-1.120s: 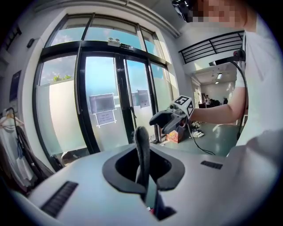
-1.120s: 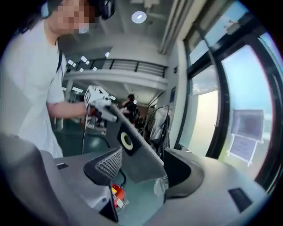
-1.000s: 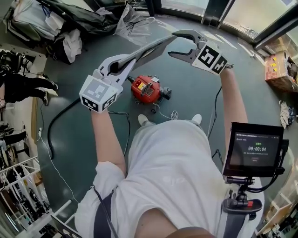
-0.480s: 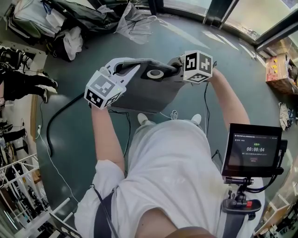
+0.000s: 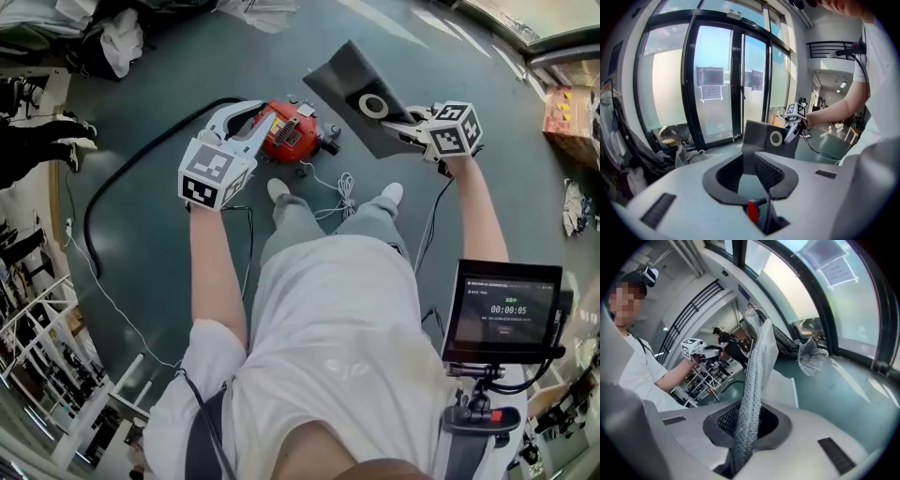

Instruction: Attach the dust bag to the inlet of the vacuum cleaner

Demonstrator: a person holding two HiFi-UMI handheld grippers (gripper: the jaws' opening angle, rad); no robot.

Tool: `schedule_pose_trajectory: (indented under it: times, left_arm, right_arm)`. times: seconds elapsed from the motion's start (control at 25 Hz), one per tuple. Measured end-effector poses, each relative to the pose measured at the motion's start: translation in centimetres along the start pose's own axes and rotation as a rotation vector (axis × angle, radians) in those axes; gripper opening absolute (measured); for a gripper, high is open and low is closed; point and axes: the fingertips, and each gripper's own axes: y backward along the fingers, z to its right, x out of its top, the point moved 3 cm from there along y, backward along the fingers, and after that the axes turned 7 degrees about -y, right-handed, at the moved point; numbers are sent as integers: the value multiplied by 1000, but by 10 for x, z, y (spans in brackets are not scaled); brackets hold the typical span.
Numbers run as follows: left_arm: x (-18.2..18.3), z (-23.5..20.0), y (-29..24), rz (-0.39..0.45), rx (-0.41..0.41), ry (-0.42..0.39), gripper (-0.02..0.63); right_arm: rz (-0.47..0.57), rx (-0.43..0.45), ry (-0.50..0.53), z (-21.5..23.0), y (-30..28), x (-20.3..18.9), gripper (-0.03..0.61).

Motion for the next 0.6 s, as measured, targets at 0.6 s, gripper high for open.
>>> schedule_pose_trajectory:
  times: [0.6]
  left_arm:
    - [-251, 92, -234, -25, -30, 356, 57]
  right_arm:
    - [90, -342, -426, 191, -153, -249, 32]
